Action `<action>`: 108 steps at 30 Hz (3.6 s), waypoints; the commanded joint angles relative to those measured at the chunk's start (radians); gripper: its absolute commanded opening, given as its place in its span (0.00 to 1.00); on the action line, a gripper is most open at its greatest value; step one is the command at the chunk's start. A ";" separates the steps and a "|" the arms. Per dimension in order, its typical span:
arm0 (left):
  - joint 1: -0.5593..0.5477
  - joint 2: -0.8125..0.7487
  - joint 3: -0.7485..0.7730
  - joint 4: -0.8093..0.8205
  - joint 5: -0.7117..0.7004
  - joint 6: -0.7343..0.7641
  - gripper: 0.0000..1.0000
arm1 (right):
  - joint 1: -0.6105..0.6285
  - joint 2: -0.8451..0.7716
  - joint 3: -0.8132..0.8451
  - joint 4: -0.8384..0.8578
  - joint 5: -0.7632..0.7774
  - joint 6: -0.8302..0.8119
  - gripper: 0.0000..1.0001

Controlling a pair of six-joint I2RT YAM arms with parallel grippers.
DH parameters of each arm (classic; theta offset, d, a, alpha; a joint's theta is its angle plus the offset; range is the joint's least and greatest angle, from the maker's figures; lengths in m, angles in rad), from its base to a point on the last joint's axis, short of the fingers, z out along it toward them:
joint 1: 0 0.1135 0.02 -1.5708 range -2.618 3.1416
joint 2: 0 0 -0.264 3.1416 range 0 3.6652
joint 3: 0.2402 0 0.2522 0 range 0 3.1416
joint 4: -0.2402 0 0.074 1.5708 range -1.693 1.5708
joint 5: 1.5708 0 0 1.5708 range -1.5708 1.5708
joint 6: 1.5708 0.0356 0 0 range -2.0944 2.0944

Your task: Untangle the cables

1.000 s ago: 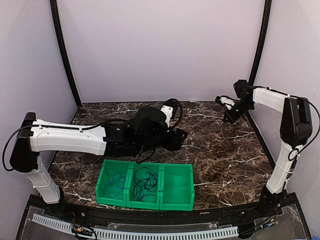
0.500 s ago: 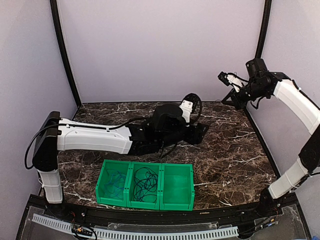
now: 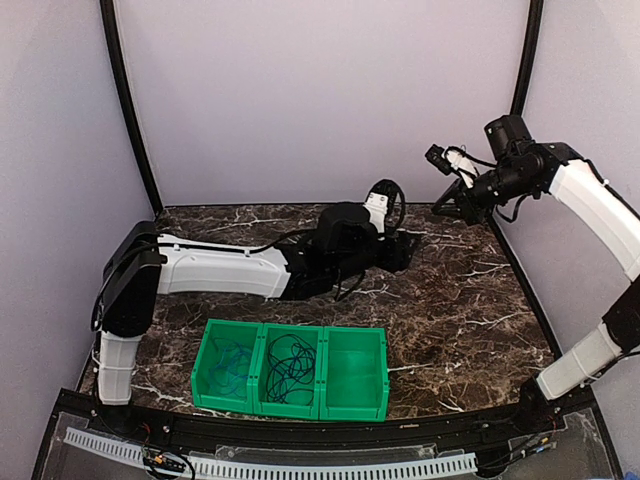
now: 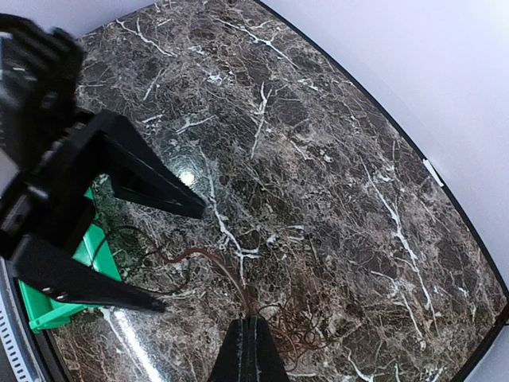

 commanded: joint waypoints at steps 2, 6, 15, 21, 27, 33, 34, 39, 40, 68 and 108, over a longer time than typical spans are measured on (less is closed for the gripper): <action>0.032 0.041 0.051 0.060 0.051 0.008 0.58 | 0.011 -0.037 0.005 -0.008 -0.061 0.015 0.00; 0.044 0.035 0.049 0.059 0.051 0.018 0.29 | 0.011 -0.044 -0.030 0.001 -0.059 0.001 0.00; 0.047 -0.105 -0.048 0.066 0.076 0.008 0.00 | -0.004 -0.022 -0.200 0.178 -0.072 0.007 0.22; 0.047 -0.204 -0.072 0.011 0.044 -0.007 0.00 | -0.025 0.023 -0.434 0.436 -0.115 0.080 0.69; 0.047 -0.263 -0.084 -0.033 0.035 0.001 0.00 | -0.025 0.180 -0.484 0.574 -0.013 0.114 0.79; 0.047 -0.317 -0.121 -0.046 0.010 0.003 0.00 | -0.023 0.340 -0.455 0.651 0.084 0.185 0.76; 0.047 -0.323 -0.123 -0.049 0.009 0.005 0.00 | -0.023 0.366 -0.448 0.655 0.094 0.191 0.74; 0.047 -0.368 -0.121 -0.075 0.002 0.021 0.00 | -0.023 0.471 -0.415 0.661 0.105 0.217 0.44; 0.046 -0.373 -0.121 -0.079 0.001 0.027 0.00 | -0.022 0.485 -0.408 0.659 0.107 0.218 0.33; 0.046 -0.682 0.083 -0.300 -0.223 0.376 0.00 | -0.183 0.408 -0.354 0.519 0.109 0.211 0.36; 0.097 -0.414 -0.368 -0.002 -0.203 0.001 0.00 | 0.033 0.254 -0.336 0.411 -0.110 0.089 0.60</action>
